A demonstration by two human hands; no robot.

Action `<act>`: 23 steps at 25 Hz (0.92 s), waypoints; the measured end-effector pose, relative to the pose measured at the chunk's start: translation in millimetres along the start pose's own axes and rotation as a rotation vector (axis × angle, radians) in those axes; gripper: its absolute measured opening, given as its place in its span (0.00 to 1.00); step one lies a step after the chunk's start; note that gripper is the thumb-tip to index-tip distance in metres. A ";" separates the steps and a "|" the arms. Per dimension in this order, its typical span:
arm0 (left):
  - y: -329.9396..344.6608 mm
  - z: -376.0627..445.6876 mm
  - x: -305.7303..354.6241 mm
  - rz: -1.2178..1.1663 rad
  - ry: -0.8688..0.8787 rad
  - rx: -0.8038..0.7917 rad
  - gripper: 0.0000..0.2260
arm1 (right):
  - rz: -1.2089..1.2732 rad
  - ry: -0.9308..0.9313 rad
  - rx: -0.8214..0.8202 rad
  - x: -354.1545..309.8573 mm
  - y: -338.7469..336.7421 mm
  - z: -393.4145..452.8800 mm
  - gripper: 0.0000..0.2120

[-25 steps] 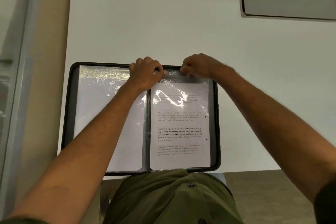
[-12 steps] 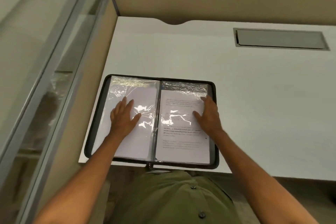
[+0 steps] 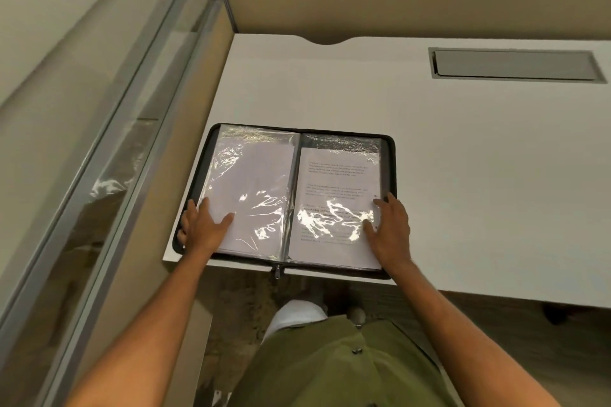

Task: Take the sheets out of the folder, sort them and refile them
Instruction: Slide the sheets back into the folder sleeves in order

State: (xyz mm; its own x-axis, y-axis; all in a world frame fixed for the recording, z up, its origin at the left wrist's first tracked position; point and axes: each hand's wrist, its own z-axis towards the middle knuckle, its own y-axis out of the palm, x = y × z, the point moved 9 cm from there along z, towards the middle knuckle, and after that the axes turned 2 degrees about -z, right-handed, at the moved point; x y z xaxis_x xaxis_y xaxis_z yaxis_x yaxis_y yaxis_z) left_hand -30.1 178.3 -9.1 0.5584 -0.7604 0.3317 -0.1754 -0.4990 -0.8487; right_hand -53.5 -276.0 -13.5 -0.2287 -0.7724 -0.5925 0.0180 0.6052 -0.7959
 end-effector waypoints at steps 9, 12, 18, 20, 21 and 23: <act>-12.2 7.0 1.0 -0.054 -0.145 0.070 0.36 | 0.426 0.386 0.093 40.2 -17.9 -12.8 0.28; -18.0 13.9 1.6 -0.040 -0.165 0.077 0.38 | 0.616 0.550 0.060 48.1 -18.2 -6.0 0.27; -14.3 20.3 -2.3 -0.071 -0.217 0.082 0.40 | 0.635 0.574 0.048 48.5 -10.6 -0.9 0.23; -14.3 21.3 -2.9 -0.126 -0.236 0.085 0.39 | 0.626 0.569 0.054 50.5 -8.9 0.7 0.22; -16.4 21.6 -1.9 -0.133 -0.258 0.096 0.38 | 0.621 0.570 0.055 49.3 -9.3 1.4 0.22; -20.6 23.1 -1.7 -0.136 -0.335 0.119 0.36 | 0.596 0.578 0.067 48.4 -10.6 2.9 0.22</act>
State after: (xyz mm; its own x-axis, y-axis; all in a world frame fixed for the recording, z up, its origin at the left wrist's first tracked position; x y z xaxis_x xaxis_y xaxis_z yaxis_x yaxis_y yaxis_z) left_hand -8.7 199.5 -1.7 0.8079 -0.5024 0.3080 0.0029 -0.5192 -0.8546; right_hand -62.0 -320.4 -34.1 -0.6258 -0.0951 -0.7741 0.3474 0.8546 -0.3859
